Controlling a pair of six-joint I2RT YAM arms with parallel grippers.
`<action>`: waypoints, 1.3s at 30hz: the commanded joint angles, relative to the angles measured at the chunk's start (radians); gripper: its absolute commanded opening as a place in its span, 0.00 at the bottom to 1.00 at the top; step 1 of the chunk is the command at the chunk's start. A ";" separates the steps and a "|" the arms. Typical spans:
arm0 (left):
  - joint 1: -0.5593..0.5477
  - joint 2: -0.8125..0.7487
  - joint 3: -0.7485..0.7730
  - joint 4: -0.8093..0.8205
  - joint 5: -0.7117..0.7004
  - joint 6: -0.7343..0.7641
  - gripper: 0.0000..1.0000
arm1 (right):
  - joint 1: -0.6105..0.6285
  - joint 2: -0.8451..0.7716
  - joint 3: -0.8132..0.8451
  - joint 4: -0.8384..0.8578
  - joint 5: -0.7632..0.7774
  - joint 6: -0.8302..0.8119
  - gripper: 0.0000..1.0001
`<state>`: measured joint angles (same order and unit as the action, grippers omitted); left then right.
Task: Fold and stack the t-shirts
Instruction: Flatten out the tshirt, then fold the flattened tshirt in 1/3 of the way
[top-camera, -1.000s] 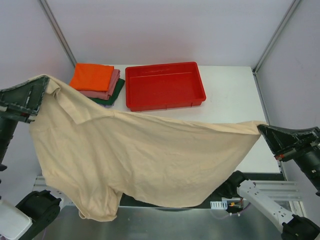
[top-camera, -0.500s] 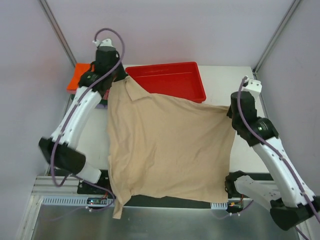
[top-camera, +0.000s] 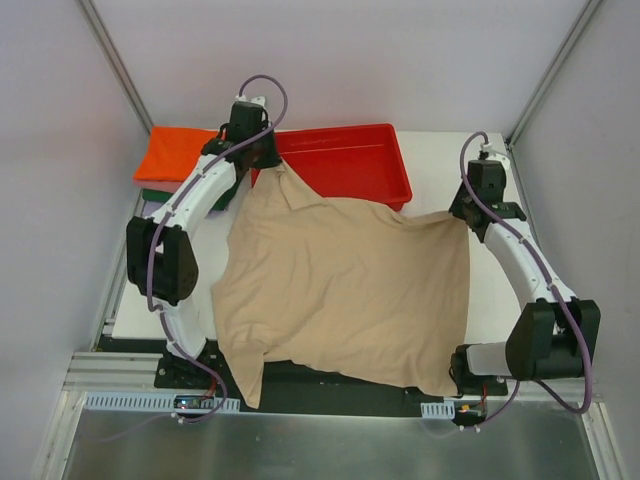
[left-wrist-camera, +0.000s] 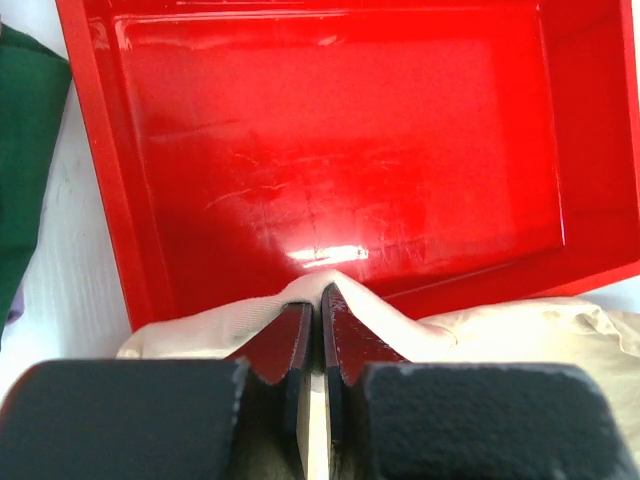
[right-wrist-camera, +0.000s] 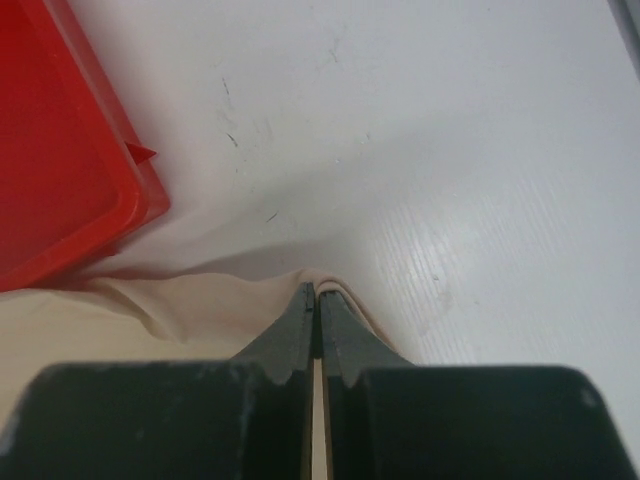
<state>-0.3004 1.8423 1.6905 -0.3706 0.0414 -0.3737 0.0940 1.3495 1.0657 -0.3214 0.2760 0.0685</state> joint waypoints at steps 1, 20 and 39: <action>0.000 -0.124 -0.095 0.055 -0.009 -0.010 0.00 | -0.017 -0.026 0.002 0.087 -0.093 0.007 0.01; -0.123 -0.799 -0.879 0.124 -0.153 -0.251 0.00 | -0.050 -0.240 -0.217 -0.085 -0.081 0.054 0.01; -0.166 -0.989 -1.009 -0.137 -0.130 -0.508 0.00 | -0.056 -0.216 -0.217 -0.127 -0.073 0.016 0.02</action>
<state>-0.4381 0.8871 0.6769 -0.4057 -0.0772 -0.8021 0.0456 1.1248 0.8463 -0.4469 0.2005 0.0990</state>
